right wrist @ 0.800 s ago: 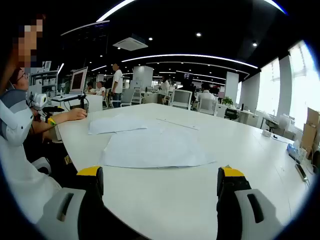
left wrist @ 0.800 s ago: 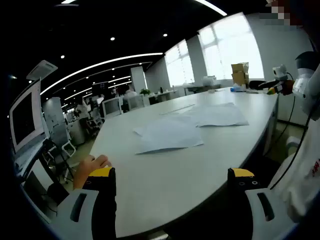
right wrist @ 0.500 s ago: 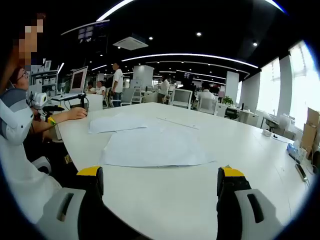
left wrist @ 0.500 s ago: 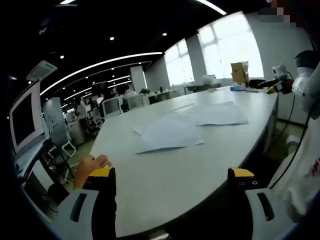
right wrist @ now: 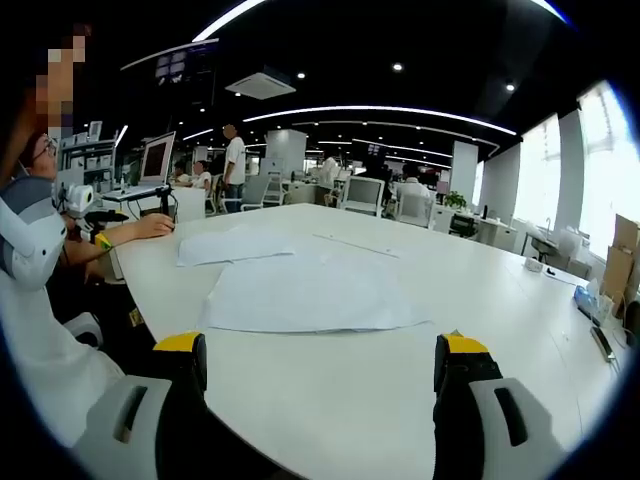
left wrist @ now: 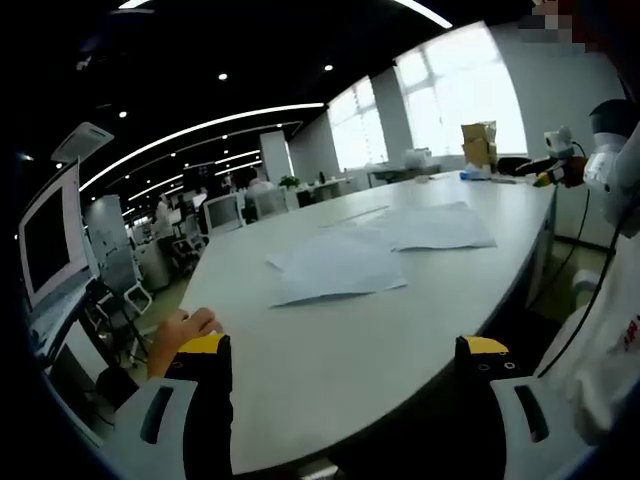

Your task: Organize the stack of printing papers by aligning and flattening the scattered papers on the table

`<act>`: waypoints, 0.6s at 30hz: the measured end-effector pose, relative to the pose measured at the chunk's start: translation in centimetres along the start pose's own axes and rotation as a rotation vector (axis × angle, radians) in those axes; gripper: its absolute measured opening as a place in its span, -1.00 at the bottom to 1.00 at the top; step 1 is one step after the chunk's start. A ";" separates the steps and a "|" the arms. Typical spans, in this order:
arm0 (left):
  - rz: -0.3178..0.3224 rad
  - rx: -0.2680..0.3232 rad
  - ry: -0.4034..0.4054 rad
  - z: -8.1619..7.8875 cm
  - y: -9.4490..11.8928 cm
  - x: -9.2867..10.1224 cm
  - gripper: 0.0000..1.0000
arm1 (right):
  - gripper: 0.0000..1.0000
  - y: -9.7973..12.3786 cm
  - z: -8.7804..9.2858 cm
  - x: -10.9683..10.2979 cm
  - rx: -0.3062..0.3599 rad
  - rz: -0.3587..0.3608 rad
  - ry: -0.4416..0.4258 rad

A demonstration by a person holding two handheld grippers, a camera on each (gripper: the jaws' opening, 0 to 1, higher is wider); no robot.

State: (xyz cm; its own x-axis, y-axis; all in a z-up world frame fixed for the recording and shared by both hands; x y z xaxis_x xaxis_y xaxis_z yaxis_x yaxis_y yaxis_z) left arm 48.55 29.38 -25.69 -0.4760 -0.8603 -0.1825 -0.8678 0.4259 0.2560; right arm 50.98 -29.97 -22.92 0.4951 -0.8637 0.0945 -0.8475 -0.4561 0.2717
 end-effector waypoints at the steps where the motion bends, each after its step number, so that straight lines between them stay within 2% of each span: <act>1: 0.000 -0.001 0.001 0.0 0.0 0.0 0.90 | 0.79 0.0 0.0 0.0 0.000 0.000 0.000; 18: 0.000 -0.003 0.006 -0.1 0.1 0.1 0.93 | 0.80 0.1 -0.2 0.0 0.008 0.001 0.001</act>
State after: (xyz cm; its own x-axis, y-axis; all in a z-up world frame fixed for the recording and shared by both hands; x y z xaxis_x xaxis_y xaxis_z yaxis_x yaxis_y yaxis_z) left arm 48.43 29.30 -25.64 -0.4749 -0.8621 -0.1769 -0.8675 0.4247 0.2590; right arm 50.93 -29.98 -22.75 0.4941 -0.8641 0.0956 -0.8497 -0.4567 0.2635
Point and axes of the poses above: the point that each gripper's makers call its tool centre point, and the gripper's own axes: y roughly backward along the fingers, x roughly to its right, z roughly out of its underside, the point moved 6 cm from there along y, roughly backward along the fingers, and after that the axes turned 3 degrees about x, right-handed, at the moved point
